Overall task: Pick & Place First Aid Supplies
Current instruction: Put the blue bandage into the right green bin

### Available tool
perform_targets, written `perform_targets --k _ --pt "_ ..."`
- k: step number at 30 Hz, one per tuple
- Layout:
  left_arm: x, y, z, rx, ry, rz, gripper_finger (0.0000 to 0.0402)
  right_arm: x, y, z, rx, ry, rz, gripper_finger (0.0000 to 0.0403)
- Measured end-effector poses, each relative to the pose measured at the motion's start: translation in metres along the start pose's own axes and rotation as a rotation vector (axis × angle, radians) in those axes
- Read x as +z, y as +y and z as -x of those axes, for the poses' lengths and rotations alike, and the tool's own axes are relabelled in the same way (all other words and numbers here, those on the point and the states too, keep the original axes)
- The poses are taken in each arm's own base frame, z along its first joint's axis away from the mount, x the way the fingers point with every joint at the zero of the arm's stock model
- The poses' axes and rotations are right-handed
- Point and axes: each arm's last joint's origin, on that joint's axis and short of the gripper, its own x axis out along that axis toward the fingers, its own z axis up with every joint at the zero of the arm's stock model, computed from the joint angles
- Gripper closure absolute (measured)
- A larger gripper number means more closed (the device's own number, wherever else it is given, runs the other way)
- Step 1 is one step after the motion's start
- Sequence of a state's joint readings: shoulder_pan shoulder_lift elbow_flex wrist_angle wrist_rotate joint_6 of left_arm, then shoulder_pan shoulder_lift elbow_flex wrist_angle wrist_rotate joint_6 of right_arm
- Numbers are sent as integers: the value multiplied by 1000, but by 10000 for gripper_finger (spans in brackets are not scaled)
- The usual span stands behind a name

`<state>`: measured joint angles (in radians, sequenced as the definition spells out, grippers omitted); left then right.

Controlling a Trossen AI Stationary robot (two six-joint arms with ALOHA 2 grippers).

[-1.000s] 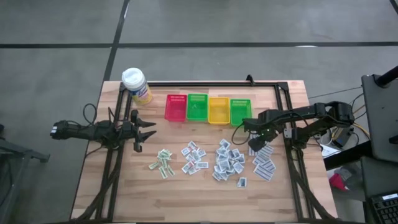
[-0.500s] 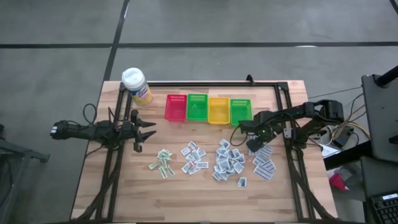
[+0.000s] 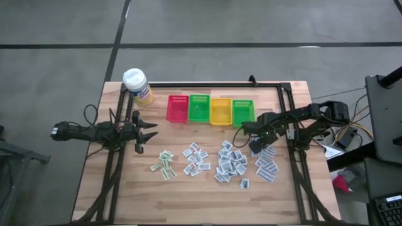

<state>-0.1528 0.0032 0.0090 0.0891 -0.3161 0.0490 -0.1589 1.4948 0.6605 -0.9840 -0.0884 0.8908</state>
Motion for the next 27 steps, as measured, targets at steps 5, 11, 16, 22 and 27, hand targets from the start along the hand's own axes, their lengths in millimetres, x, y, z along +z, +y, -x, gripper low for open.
perform_targets --k 5,11,16,22,27 --pt "0 0 0 0 0 0 243 0 0 0 -9 -7 0 327" --pt "0 0 0 0 0 0 243 0 0 0 -9 -10 0 354" --pt "0 0 0 0 0 0 243 0 0 0 -11 -11 -1 371" --pt "0 0 0 0 0 0 243 0 -1 0 -13 -11 -1 389" --pt "0 0 0 0 0 0 243 0 -1 0 -14 -10 -4 394"
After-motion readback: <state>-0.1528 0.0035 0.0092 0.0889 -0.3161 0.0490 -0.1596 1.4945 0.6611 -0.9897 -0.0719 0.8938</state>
